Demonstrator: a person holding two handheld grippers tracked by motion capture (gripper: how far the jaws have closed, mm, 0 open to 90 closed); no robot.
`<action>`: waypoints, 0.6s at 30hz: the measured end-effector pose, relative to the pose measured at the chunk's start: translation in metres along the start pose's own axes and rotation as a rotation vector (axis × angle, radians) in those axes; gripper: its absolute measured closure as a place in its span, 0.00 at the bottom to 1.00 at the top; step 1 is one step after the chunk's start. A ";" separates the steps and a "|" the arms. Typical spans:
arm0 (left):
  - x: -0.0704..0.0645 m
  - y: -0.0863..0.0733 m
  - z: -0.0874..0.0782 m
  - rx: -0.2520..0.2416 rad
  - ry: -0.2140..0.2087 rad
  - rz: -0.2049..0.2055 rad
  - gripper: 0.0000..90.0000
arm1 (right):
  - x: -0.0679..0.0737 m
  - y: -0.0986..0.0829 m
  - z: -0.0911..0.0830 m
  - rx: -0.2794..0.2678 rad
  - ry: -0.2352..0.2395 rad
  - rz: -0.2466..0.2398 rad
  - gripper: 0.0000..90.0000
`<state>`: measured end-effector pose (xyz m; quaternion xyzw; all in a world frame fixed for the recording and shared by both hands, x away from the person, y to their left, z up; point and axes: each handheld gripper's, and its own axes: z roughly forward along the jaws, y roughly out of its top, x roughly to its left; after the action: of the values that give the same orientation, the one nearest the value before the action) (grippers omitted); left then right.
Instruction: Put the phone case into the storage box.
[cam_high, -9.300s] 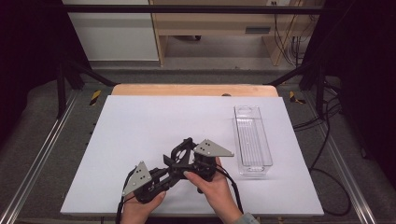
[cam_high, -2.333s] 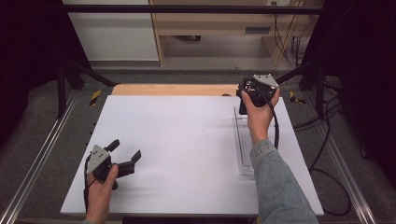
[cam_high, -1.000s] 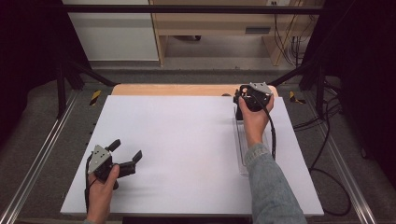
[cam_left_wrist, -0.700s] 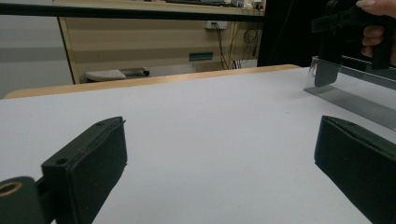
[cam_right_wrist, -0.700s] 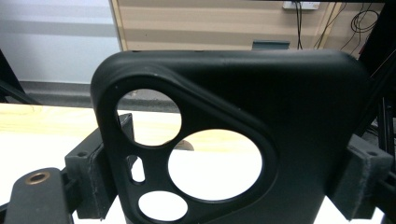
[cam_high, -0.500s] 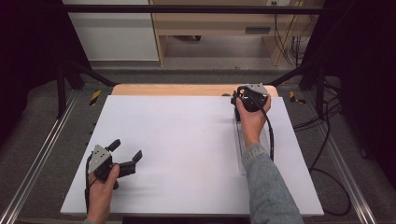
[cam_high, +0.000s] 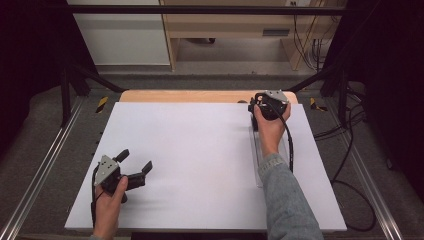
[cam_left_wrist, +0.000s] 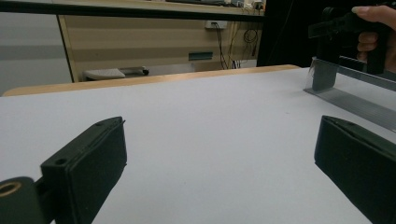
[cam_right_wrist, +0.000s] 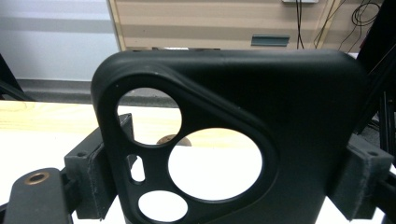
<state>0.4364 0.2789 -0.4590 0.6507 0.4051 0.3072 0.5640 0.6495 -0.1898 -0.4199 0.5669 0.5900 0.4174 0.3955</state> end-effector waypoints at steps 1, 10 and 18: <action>0.000 0.000 0.000 0.004 0.000 0.001 0.03 | -0.001 0.000 0.000 -0.002 0.000 0.004 0.15; 0.000 -0.001 0.001 0.006 0.000 0.001 0.03 | -0.003 0.000 0.000 0.000 0.006 0.008 0.15; 0.000 -0.001 0.001 0.005 0.000 0.005 0.03 | -0.005 0.000 0.001 -0.006 0.015 0.025 0.15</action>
<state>0.4367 0.2785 -0.4596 0.6530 0.4042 0.3077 0.5617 0.6504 -0.1953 -0.4205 0.5698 0.5847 0.4281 0.3876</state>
